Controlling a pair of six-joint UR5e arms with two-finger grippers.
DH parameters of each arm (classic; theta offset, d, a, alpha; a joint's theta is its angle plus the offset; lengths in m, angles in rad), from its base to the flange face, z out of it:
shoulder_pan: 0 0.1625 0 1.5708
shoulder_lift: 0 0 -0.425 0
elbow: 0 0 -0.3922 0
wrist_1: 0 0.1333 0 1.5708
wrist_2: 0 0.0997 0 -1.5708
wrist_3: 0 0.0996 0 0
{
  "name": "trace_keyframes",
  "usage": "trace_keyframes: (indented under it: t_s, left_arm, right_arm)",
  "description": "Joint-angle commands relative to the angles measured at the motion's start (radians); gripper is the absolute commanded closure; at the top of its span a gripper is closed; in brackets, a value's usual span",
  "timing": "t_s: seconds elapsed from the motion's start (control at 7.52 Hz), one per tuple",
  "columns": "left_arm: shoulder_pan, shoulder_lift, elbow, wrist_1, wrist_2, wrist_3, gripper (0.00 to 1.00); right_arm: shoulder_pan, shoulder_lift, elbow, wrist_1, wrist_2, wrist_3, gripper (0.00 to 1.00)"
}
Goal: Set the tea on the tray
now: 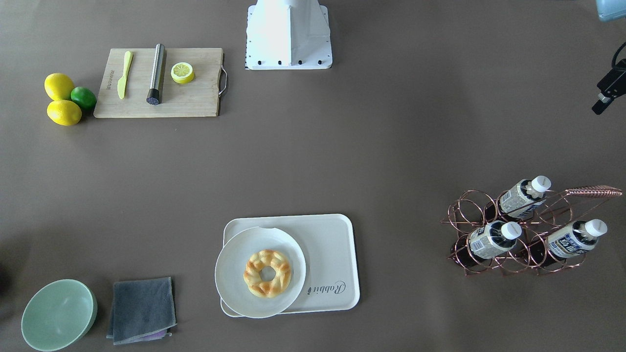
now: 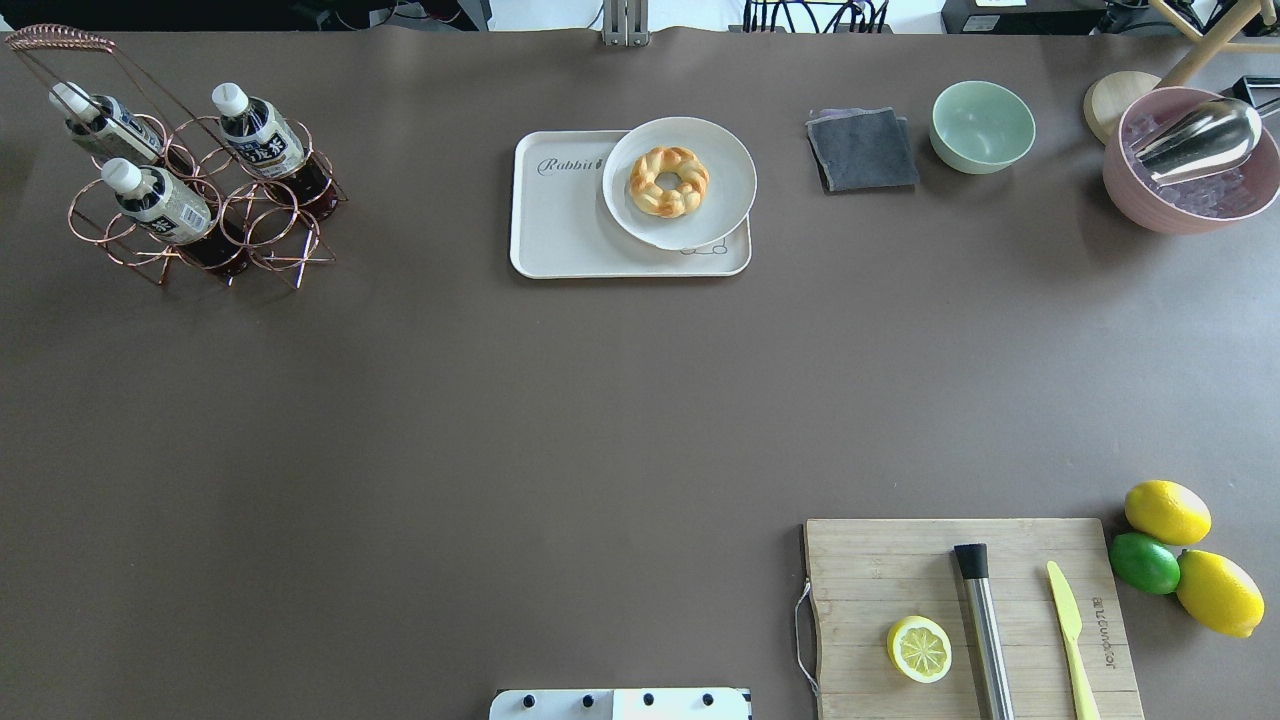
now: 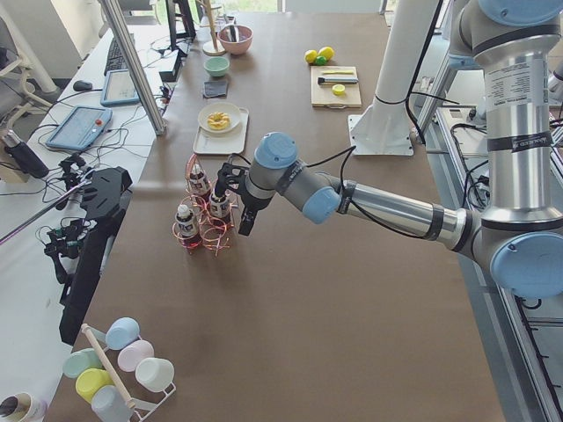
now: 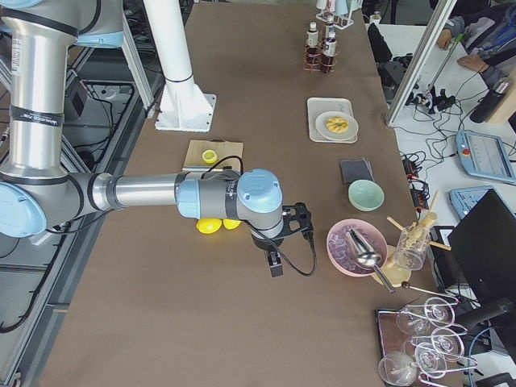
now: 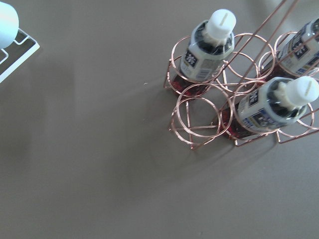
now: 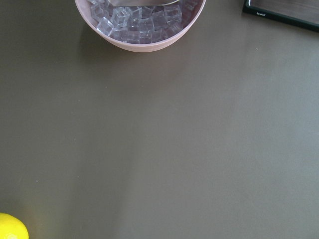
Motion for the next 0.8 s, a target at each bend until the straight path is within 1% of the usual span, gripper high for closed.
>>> trace_keyframes:
  t_s: [0.0, 0.13, 0.27, 0.53, 0.66]
  left_arm:
    - [0.17, -0.128, 0.005, -0.007, 0.175, -0.186, 0.03]
    - [0.225, -0.189, 0.028, -0.007, 0.222, -0.277, 0.03]
    - [0.258, -0.23, 0.048, -0.007, 0.23, -0.337, 0.03]
    - [0.289, -0.3, 0.117, -0.009, 0.291, -0.337, 0.03]
    - [0.289, -0.312, 0.136, -0.009, 0.291, -0.311, 0.03]
  right_arm:
    - [-0.002, 0.001, 0.002, 0.0, 0.035, -0.001, 0.0]
    - [-0.002, -0.007, 0.0, 0.0, 0.065, -0.002, 0.0]
    - [-0.003, -0.007, -0.003, -0.002, 0.068, 0.001, 0.0]
    - [-0.003, -0.01, -0.004, -0.002, 0.062, -0.001, 0.0]
    - [-0.003, -0.01, -0.004, -0.002, 0.062, 0.005, 0.0]
